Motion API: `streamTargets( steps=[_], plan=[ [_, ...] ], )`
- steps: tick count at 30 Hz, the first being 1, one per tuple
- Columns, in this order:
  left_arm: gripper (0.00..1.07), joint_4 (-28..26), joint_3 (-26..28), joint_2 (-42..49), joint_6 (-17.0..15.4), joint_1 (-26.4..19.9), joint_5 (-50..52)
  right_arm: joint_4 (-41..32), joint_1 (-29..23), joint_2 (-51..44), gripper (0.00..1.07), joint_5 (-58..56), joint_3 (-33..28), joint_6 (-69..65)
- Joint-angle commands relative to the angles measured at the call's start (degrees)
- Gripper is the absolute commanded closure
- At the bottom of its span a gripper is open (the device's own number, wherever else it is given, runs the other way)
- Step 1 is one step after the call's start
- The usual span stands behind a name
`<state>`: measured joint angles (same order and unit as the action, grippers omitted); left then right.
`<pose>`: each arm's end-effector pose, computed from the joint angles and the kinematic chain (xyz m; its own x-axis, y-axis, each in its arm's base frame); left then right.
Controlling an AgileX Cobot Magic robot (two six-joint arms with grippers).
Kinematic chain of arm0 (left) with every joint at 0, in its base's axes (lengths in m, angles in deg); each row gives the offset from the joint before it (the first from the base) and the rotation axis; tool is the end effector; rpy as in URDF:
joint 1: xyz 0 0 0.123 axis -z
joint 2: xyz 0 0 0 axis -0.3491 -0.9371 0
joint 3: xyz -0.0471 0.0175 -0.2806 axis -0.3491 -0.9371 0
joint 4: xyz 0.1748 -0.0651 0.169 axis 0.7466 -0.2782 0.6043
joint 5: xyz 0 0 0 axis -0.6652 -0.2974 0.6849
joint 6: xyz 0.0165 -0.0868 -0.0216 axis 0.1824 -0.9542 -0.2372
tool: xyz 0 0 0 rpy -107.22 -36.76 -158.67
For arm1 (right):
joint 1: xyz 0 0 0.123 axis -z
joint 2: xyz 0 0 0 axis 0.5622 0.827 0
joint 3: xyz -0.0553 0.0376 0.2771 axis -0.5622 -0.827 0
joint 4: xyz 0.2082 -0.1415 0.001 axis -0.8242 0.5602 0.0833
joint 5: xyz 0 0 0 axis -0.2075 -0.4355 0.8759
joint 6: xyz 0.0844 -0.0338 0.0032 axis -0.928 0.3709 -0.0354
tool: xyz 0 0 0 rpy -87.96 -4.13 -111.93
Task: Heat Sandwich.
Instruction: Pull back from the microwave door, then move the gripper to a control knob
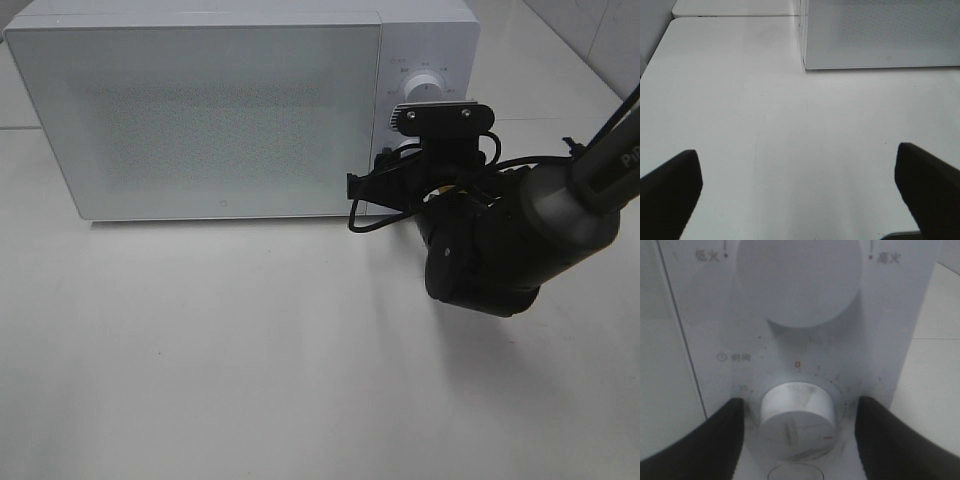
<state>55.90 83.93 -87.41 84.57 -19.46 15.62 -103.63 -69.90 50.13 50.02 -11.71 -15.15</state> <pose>-0.0044 -0.0046 0.2785 -0.4335 0.0014 -0.9012 0.0601 0.9978 -0.0274 0.3252 0.1661 0.1182 -0.1359 -0.0337 -0.9901 0.0269 0.9989 -0.0377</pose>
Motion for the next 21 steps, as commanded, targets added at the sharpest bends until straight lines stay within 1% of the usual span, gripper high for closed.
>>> streamTargets(
  steps=[1,3,4,5,6,9,21],
  plan=[
    [0.06,0.2,-0.2,1.5,0.1,-0.2,0.5,0.9,0.3,0.1,0.67,1.4,0.5,-0.1],
    [0.06,0.2,-0.2,1.5,0.1,-0.2,0.5,0.9,0.3,0.1,0.78,1.4,0.5,0.0],
    [0.06,0.2,-0.2,1.5,0.1,-0.2,0.5,0.9,0.3,0.1,0.78,1.4,0.5,0.0],
    [0.06,0.2,-0.2,1.5,0.1,-0.2,0.5,0.9,0.3,0.1,0.87,1.4,0.5,0.0],
    [0.06,0.2,-0.2,1.5,0.1,-0.2,0.5,0.9,0.3,0.1,0.91,1.4,0.5,0.0],
    [0.06,0.2,-0.2,1.5,0.1,-0.2,0.5,0.9,0.3,0.1,0.96,1.4,0.5,0.0],
    [0.06,0.2,-0.2,1.5,0.1,-0.2,0.5,0.9,0.3,0.1,0.93,1.4,0.5,-0.3]
  ],
)
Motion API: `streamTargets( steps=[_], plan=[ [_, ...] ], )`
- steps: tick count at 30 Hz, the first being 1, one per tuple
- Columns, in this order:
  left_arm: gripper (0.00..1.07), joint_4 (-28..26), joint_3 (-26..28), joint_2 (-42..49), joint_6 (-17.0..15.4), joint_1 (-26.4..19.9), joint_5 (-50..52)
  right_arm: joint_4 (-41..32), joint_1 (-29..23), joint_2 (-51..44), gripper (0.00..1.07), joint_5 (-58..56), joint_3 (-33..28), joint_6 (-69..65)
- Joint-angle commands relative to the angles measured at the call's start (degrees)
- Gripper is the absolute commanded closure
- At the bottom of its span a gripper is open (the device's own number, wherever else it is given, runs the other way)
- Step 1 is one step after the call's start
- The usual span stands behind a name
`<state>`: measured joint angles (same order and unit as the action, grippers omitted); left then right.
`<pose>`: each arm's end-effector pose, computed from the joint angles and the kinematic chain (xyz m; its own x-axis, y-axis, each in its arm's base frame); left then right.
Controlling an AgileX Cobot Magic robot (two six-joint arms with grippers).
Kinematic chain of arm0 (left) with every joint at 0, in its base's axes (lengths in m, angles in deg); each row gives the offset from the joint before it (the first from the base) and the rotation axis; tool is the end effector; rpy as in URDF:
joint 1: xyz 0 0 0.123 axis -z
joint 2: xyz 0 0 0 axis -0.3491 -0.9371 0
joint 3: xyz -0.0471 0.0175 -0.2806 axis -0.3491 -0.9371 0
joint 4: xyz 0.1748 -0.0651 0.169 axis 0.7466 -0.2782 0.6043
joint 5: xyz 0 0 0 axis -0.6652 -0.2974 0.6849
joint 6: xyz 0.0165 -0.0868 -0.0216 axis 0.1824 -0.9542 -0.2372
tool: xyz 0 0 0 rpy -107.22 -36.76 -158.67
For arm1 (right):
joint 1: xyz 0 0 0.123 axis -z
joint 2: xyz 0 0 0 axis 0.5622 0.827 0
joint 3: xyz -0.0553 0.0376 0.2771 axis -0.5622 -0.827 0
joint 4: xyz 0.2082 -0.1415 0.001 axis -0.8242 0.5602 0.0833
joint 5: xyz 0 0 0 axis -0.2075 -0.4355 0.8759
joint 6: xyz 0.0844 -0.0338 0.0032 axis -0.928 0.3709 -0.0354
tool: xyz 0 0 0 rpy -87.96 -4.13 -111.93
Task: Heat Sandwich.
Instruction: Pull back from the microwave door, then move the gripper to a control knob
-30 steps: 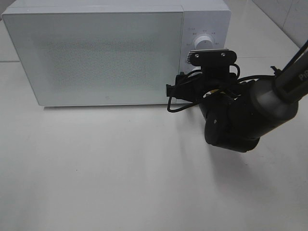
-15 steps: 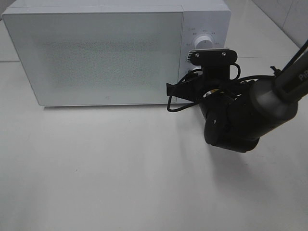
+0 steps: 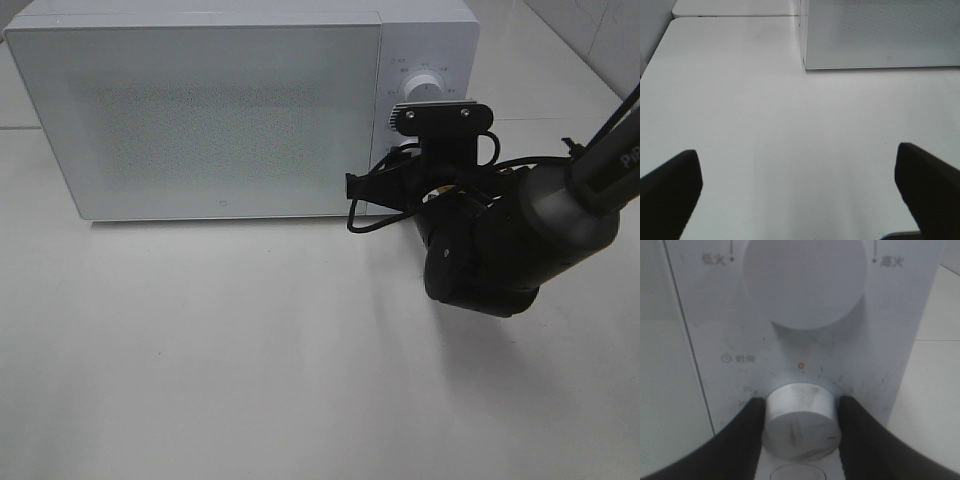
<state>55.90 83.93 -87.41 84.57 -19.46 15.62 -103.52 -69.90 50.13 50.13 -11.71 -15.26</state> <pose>-0.0044 -0.0046 0.2785 -0.4335 0.0014 -0.9012 0.0601 0.9978 -0.0274 0.3252 0.1662 0.1184 -0.1336 -0.0327 -0.9905 0.0260 0.9990 -0.0365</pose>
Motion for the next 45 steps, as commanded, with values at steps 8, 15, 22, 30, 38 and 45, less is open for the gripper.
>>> streamTargets(
  steps=[8,15,22,30,38,45],
  plan=[
    [0.06,0.2,-0.2,1.5,0.1,-0.2,0.5,1.0,0.3,0.1,0.93,2.1,0.5,-3.4],
    [0.06,0.2,-0.2,1.5,0.1,-0.2,0.5,2.2,0.3,0.1,0.93,3.9,0.5,-11.9],
    [0.06,0.2,-0.2,1.5,0.1,-0.2,0.5,7.8,0.3,0.1,0.93,7.4,0.5,-27.2],
    [0.06,0.2,-0.2,1.5,0.1,-0.2,0.5,8.8,0.3,0.1,0.93,8.8,0.5,-42.6],
    [0.06,0.2,-0.2,1.5,0.1,-0.2,0.5,8.8,0.3,0.1,0.93,9.0,0.5,-58.4],
    [0.06,0.2,-0.2,1.5,0.1,-0.2,0.5,8.8,0.3,0.1,0.93,9.1,0.5,-74.5]
  ],
)
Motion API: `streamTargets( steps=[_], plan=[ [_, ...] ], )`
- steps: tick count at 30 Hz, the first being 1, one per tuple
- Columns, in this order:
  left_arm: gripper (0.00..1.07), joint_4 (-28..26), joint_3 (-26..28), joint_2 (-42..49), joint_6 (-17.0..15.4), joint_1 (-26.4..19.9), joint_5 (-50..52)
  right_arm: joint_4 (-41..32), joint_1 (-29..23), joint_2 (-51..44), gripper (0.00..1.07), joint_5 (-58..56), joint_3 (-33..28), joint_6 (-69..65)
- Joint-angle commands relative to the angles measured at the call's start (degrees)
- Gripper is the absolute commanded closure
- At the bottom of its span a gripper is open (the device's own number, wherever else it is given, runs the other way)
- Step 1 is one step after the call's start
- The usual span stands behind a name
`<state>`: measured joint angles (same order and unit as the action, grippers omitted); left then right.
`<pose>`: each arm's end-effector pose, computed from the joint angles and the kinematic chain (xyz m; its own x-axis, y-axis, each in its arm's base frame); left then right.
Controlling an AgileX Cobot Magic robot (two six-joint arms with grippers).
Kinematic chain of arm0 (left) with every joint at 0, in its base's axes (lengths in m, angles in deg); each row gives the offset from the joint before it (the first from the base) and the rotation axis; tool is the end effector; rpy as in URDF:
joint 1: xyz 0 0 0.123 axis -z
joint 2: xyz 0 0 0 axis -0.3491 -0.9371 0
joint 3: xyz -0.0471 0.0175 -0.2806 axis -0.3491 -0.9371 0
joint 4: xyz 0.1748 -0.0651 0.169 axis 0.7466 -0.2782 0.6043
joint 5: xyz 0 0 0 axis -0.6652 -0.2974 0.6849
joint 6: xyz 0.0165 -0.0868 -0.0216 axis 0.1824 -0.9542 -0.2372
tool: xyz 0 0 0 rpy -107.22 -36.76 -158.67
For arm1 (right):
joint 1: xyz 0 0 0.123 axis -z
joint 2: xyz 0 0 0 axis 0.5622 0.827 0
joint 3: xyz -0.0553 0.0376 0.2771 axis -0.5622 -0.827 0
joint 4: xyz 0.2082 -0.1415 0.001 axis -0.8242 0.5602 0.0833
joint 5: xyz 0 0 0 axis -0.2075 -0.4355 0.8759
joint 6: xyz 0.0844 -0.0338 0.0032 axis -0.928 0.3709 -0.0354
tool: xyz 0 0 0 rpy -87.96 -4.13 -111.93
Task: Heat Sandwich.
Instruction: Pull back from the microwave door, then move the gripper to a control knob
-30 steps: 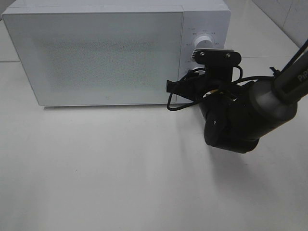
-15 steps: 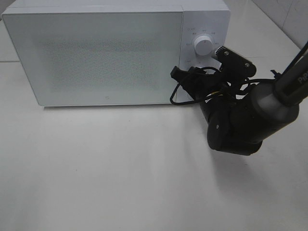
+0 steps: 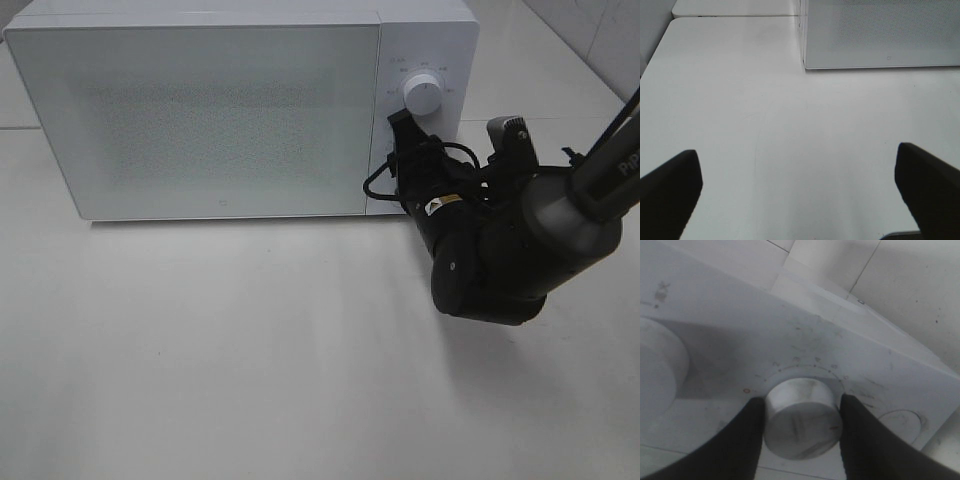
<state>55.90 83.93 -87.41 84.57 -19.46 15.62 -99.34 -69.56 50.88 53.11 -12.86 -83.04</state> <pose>-0.0044 -0.0046 0.2785 -0.4335 0.0014 -0.9012 0.0601 0.9978 -0.0274 0.3230 0.1661 0.1159 -0.0535 0.8917 -0.4495 0.0771 0.4525 0.8884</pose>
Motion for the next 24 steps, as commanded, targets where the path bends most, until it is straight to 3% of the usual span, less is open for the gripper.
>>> streamTargets(
  steps=[1,17,24],
  plan=[
    [0.06,0.2,-0.2,1.5,0.1,-0.2,0.5,4.5,-0.1,-0.7,0.94,6.1,1.7,-8.9],
    [0.06,0.2,-0.2,1.5,0.1,-0.2,0.5,-1.2,-0.1,-0.7,0.95,10.5,1.7,-30.5],
    [0.06,0.2,-0.2,1.5,0.1,-0.2,0.5,-2.2,-0.1,-0.7,0.95,10.5,1.7,-33.2]
  ],
)
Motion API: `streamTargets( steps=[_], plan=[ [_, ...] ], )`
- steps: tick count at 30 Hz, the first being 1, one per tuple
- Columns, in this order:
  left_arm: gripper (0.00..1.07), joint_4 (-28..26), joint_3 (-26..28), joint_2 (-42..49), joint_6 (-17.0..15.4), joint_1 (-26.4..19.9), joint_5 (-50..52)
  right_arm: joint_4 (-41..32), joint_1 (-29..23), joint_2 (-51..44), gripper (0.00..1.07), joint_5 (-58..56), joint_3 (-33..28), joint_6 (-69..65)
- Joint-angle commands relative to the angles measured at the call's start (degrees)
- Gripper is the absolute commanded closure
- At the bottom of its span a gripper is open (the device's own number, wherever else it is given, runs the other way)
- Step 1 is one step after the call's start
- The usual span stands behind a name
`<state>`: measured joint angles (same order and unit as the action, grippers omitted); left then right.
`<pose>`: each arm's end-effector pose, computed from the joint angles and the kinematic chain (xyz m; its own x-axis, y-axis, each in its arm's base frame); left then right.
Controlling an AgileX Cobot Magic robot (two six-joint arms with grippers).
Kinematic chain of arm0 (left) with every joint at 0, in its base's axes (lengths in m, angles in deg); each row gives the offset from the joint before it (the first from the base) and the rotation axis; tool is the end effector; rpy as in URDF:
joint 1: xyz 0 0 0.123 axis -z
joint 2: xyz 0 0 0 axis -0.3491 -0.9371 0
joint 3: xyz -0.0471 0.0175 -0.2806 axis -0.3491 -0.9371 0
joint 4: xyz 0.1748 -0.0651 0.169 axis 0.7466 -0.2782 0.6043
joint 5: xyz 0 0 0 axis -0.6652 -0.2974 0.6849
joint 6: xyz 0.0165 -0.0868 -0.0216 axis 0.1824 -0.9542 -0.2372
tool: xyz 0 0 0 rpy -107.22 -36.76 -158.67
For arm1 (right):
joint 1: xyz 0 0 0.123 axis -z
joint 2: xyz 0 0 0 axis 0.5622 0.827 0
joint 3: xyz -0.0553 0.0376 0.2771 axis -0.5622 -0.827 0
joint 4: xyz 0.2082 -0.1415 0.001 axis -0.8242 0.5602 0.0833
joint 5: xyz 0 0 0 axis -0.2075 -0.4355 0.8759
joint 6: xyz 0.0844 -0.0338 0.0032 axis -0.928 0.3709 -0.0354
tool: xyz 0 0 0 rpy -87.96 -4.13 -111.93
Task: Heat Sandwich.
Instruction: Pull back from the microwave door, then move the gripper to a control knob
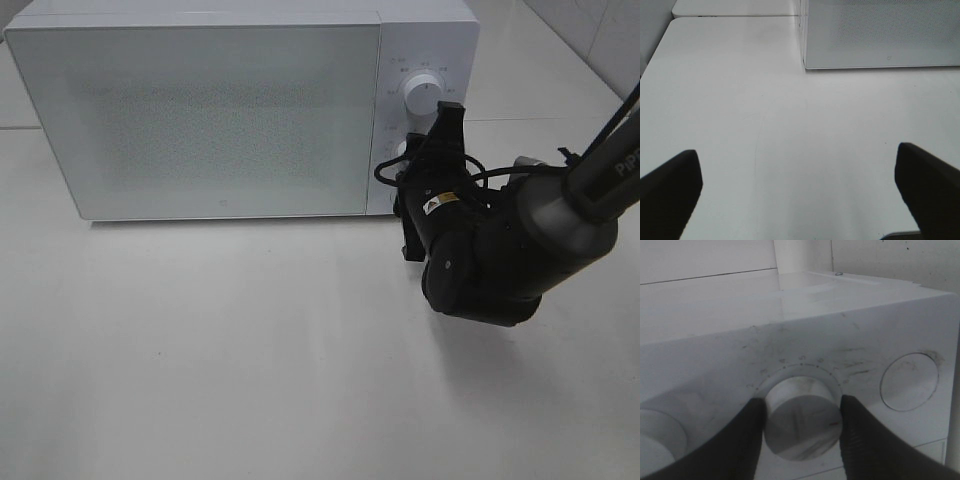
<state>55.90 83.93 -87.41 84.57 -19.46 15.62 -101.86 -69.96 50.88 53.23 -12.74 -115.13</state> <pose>-0.0044 -0.0046 0.2785 -0.4335 0.0014 -0.9012 0.0601 0.9978 -0.0274 0.3222 0.1651 0.1156 0.0304 0.9940 0.1053 0.0960 -0.1078 0.9895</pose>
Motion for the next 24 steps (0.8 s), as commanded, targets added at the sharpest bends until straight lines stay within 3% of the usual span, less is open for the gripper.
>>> streamTargets(
  steps=[1,24],
  plan=[
    [0.06,0.2,-0.2,1.5,0.1,-0.2,0.5,0.3,0.3,-0.7,0.95,10.4,1.5,-1.1],
    [0.06,0.2,-0.2,1.5,0.1,-0.2,0.5,1.0,0.3,-0.7,0.87,10.2,1.3,1.4]
  ],
)
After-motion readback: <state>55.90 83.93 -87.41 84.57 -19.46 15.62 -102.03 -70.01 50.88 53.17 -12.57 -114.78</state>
